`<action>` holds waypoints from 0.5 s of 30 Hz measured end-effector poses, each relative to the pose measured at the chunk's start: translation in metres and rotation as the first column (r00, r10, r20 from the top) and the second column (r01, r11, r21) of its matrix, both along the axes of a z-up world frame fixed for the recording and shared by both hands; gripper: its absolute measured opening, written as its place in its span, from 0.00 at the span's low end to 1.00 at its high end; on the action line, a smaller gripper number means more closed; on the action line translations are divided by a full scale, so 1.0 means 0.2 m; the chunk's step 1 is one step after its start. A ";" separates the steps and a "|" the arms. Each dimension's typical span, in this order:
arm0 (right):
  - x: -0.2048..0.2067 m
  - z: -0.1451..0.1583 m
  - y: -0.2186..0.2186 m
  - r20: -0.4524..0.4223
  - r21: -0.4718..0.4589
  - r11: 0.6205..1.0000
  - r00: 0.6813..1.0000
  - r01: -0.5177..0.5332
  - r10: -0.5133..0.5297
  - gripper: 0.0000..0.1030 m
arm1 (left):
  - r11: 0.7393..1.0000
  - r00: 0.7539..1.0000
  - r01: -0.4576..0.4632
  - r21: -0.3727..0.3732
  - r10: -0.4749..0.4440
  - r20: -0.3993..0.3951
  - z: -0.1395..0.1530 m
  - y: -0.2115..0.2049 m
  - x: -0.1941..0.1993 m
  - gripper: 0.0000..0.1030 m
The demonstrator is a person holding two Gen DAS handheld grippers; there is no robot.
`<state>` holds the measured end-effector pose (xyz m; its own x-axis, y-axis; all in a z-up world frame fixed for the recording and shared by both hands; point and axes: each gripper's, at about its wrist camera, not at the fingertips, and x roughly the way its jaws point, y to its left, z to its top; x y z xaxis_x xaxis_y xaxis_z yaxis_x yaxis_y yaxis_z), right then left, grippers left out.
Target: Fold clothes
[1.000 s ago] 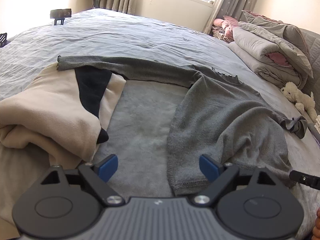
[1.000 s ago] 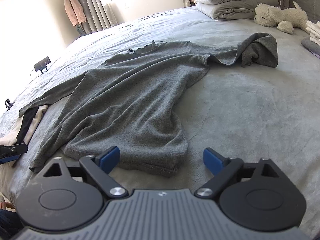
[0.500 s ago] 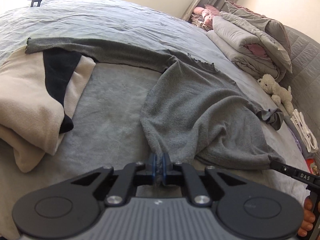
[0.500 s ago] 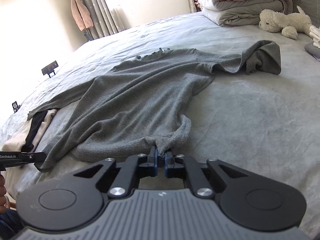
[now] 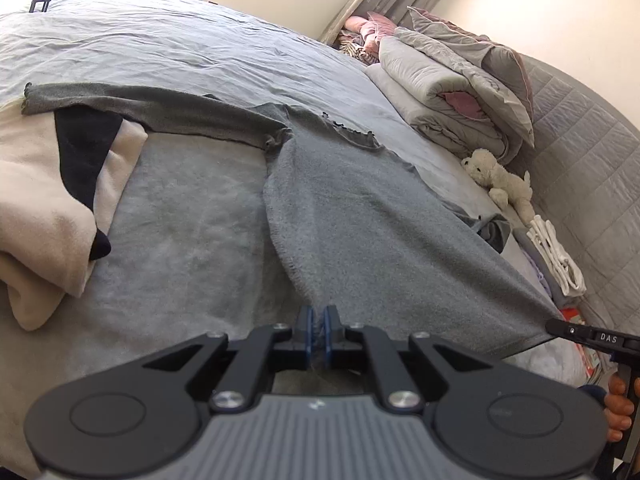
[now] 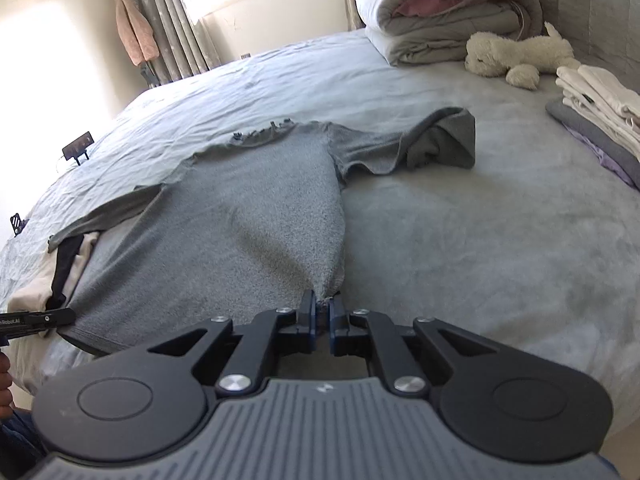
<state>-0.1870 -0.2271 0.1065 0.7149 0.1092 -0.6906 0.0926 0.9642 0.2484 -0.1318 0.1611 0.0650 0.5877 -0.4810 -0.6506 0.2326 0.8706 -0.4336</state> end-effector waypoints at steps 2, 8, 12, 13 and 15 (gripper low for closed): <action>-0.01 -0.04 0.02 -0.019 0.007 1.000 1.000 -0.022 0.022 0.06 | 0.999 1.000 -0.023 0.023 0.023 -0.008 -0.01 0.02 0.01 0.05; 0.02 -0.05 0.10 -0.028 -0.089 0.996 1.000 0.001 -0.003 0.06 | 0.999 1.000 -0.020 0.045 0.020 0.011 0.01 0.03 0.01 0.05; -0.04 0.00 0.05 0.051 -0.087 0.994 0.996 0.073 -0.068 0.06 | 0.999 0.999 -0.012 0.032 0.011 0.033 0.03 0.04 -0.01 0.05; -0.05 0.01 0.05 0.059 -0.082 0.994 0.995 0.079 -0.074 0.06 | 0.999 0.999 -0.009 0.036 0.007 0.042 0.04 0.04 -0.01 0.05; -0.05 0.01 0.04 0.038 -0.088 0.993 0.997 0.076 -0.073 0.06 | 0.997 0.998 0.000 0.075 -0.005 0.060 0.05 0.02 -0.02 0.05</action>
